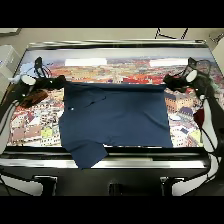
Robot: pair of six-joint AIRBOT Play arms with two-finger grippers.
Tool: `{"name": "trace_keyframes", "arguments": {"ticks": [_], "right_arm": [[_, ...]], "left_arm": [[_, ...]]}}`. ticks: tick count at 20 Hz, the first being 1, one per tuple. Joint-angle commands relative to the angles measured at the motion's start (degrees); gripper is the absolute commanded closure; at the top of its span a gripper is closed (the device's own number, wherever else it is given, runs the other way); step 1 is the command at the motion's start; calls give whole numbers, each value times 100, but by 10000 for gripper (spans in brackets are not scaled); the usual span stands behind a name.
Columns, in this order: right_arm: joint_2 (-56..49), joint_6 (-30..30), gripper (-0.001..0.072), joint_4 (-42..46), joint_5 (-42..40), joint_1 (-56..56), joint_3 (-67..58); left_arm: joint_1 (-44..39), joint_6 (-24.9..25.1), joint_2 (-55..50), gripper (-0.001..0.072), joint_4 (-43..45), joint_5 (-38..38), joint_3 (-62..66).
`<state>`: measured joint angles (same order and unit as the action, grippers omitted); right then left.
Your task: Fold the clothes and pants, and hang the long-sleeved shirts on hangers.
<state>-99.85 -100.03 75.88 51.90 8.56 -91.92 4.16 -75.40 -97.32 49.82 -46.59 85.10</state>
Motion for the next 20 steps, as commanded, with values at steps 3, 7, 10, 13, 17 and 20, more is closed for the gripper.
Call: {"name": "trace_keyframes", "arguments": {"ticks": [3, 7, 10, 13, 17, 20], "right_arm": [[385, 647, 665, 133, 2962, 254, 262], [356, 883, 665, 127, 2914, 256, 986], [350, 922, 665, 90, 2903, 256, 1016], [352, 852, 664, 83, 2900, 256, 1014], [448, 870, 190, -28, 3812, 623, 527], [809, 942, 135, 90, 4581, 1410, 588]], "left_arm": [[214, -111, 411, 684, 1130, -3600, -240], [170, -109, 389, 684, 1097, -3032, -1119], [170, -111, 380, 683, 957, -2789, -1290], [184, -223, 348, 680, 955, -2793, -1287], [557, -212, 455, 181, 1001, -3668, -863], [1043, -190, 944, 183, 1272, -4183, -997]]}}
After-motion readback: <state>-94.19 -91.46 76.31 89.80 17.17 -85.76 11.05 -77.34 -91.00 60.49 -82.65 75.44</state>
